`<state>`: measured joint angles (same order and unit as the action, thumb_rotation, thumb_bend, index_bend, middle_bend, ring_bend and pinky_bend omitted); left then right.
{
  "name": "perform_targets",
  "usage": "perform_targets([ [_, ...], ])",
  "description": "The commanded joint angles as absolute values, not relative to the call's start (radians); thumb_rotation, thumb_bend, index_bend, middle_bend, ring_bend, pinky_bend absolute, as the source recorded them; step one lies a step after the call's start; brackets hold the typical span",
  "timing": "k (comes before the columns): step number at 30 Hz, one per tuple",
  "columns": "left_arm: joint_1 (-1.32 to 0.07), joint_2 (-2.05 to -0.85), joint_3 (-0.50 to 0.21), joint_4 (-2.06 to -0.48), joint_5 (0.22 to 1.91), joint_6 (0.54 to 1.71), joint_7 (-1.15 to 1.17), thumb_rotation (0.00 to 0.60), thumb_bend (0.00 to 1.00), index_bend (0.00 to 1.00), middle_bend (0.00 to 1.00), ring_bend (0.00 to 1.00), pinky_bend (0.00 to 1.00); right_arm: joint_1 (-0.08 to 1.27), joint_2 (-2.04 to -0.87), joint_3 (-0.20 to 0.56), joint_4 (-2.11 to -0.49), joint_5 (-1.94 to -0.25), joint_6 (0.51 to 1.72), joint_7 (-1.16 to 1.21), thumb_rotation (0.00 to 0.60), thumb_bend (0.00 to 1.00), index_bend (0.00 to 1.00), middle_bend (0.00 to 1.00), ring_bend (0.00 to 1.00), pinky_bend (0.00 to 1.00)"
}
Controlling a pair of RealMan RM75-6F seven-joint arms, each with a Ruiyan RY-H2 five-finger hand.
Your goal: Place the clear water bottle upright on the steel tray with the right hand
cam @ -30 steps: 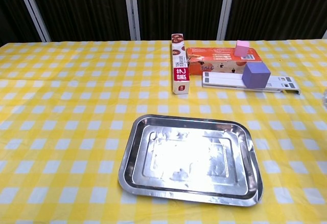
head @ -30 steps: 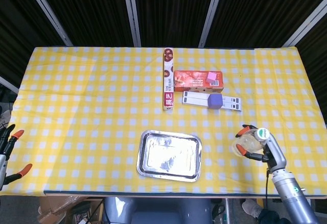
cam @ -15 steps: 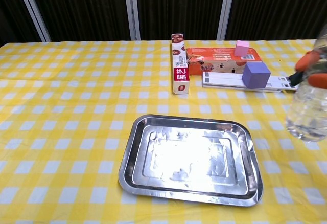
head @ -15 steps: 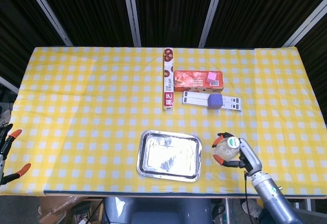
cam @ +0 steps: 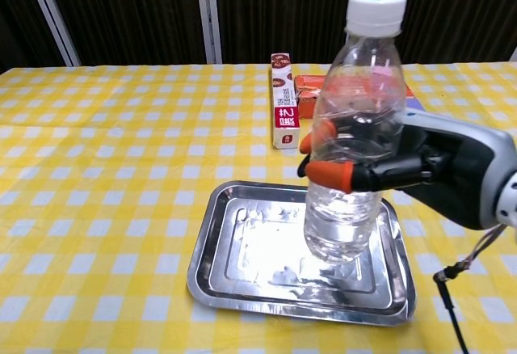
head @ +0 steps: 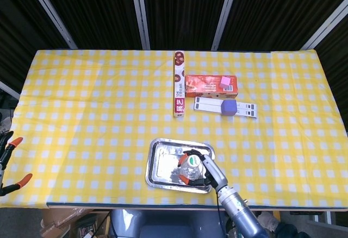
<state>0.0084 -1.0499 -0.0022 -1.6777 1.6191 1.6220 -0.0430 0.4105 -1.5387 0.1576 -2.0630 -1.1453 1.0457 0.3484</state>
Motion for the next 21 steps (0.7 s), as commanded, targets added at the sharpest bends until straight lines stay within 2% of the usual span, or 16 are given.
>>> perform_targets([
  [1, 0.008, -1.048, -0.001, -1.677, 1.622, 1.622, -0.048, 0.6, 0.22, 0.12, 0.0, 0.0, 0.0, 0.423, -1.611, 0.167, -2.026, -1.112, 1.092, 0.291, 0.6, 0.95, 0.67, 0.48, 0.17, 0.0],
  [11, 0.008, -1.041, -0.004, -1.672, 1.614, 1.623, -0.073, 0.6, 0.22, 0.12, 0.0, 0.0, 0.0, 0.406, -1.713, 0.165, -1.918, -1.128, 1.153, 0.267, 0.6, 0.95, 0.67, 0.48, 0.17, 0.0],
  [21, 0.007, -1.04, -0.004, -1.671, 1.614, 1.623, -0.077, 0.6, 0.22, 0.12, 0.0, 0.0, 0.0, 0.365, -1.803, 0.115, -1.792, -1.214, 1.182, 0.349, 0.6, 0.95, 0.67, 0.48, 0.17, 0.0],
])
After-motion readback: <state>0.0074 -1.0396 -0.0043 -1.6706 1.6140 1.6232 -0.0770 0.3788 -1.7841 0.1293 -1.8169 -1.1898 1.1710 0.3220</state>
